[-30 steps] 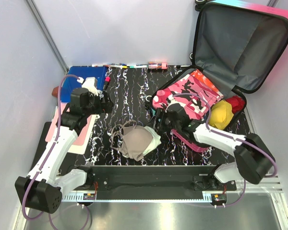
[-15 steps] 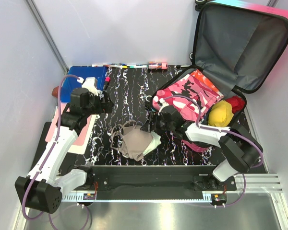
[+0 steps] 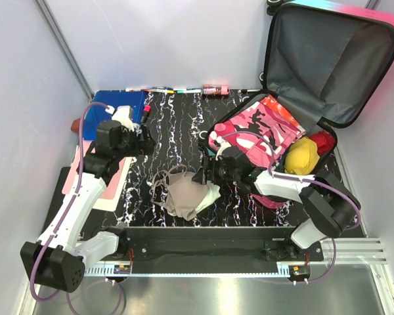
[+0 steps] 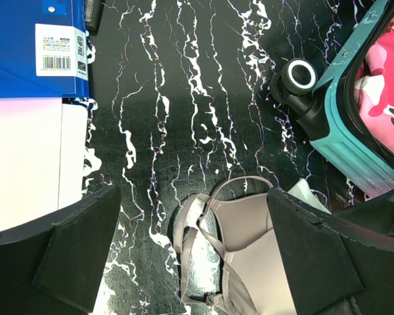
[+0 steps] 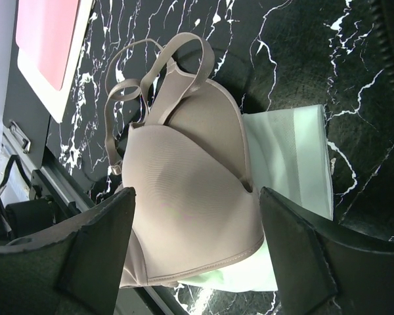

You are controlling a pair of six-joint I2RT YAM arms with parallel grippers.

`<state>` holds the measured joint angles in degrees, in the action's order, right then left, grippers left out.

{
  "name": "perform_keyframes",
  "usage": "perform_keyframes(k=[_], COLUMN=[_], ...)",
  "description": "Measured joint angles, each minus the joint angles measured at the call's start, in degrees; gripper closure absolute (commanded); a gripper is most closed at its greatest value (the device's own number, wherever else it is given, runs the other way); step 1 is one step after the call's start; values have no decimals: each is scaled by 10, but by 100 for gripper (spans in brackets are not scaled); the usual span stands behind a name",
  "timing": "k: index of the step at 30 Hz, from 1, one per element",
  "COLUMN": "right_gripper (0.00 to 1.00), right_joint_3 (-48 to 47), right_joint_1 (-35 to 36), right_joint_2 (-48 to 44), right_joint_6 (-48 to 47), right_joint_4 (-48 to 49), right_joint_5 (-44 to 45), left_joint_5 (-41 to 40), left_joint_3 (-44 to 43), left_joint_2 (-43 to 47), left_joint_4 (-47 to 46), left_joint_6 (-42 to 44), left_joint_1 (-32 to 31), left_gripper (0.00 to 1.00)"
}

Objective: Pack the luggage
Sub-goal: Pick up the clothes at the center of the board.

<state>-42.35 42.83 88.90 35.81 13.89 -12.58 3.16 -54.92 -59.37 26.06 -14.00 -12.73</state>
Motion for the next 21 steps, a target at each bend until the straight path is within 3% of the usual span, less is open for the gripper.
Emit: perform_keyframes(k=[14, 21], right_gripper=[11, 9], right_joint_3=[3, 28], right_joint_1=[5, 5], right_joint_2=[33, 41], right_joint_6=[-23, -10], right_joint_4=[31, 2], right_joint_5=[-37, -38], left_joint_5=[0, 0], left_joint_3=[0, 0], left_joint_2=[0, 0], left_joint_4=[0, 0], left_joint_6=[0, 0], left_joint_1=[0, 0], left_gripper=[1, 1])
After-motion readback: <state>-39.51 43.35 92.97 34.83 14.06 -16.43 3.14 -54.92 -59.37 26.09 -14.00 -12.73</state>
